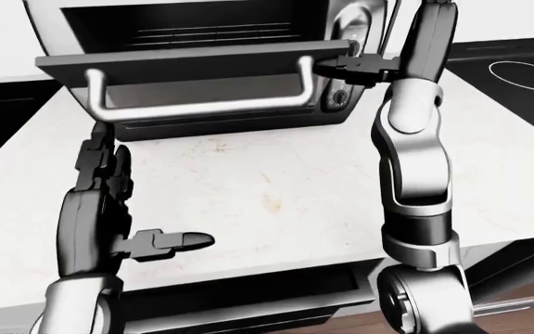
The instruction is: Close the toaster oven door.
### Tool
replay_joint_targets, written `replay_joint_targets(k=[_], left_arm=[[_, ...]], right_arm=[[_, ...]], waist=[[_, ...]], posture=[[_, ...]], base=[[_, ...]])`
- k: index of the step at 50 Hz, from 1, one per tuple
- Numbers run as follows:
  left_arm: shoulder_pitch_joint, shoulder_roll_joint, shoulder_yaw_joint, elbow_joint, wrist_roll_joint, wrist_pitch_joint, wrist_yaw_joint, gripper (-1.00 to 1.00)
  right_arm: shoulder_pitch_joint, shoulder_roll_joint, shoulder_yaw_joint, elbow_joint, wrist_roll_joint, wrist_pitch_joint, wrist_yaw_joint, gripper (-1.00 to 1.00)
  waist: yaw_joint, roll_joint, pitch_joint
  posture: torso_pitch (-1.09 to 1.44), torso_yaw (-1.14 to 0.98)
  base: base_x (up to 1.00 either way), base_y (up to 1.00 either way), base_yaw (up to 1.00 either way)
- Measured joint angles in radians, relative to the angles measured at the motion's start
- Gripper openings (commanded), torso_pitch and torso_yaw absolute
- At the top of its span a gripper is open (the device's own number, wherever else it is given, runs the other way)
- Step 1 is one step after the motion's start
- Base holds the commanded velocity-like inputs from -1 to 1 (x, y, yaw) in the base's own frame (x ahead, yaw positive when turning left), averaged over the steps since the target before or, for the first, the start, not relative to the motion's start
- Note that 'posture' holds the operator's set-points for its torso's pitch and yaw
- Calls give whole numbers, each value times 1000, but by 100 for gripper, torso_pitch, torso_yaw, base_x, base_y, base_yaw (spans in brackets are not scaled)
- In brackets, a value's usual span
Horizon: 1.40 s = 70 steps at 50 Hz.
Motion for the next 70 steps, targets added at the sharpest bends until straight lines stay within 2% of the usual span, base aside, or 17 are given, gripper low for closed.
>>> replay_joint_targets(k=[5,10,15,22,30,36,47,59,64,70], left_arm=[[0,16,-14,2,-18,0,27,100],[2,48,-80,-2,-75,-10,35,100],[-3,89,-102,5,-130,-3,79,100],[-51,152,-113,9,-231,49,160,100],[-122,229,-128,18,-361,104,290,100],[-184,257,-126,25,-446,156,357,100],[-268,243,-112,21,-508,249,386,100],[-359,200,-74,23,-494,359,349,100],[-391,163,-58,22,-452,402,304,100],[-440,118,-43,31,-353,456,206,100]], right_arm=[[-2,0,-1,-2,-2,5,-2,100],[-10,4,3,-12,7,0,-1,100],[-27,8,19,-46,24,-31,4,100],[-30,11,26,-49,27,-40,8,100],[-31,10,22,-40,29,-33,8,100],[-36,10,23,-43,29,-32,7,100],[-30,11,23,-49,32,-29,6,100],[-29,10,20,-51,35,-30,4,100],[-30,10,22,-60,35,-25,4,100],[-28,12,21,-66,35,-28,1,100]], waist=[[-1,2,-1],[-5,7,-3],[-4,8,-11],[-2,2,-12],[-5,9,-6],[-6,11,-4],[-4,11,-1],[-3,10,2],[-3,8,3],[-2,5,4]], posture=[[0,0],[0,0],[0,0],[0,0],[0,0],[0,0],[0,0],[0,0],[0,0],[0,0]], base=[[0,0,0],[0,0,0],[0,0,0],[0,0,0],[0,0,0],[0,0,0],[0,0,0],[0,0,0],[0,0,0],[0,0,0]])
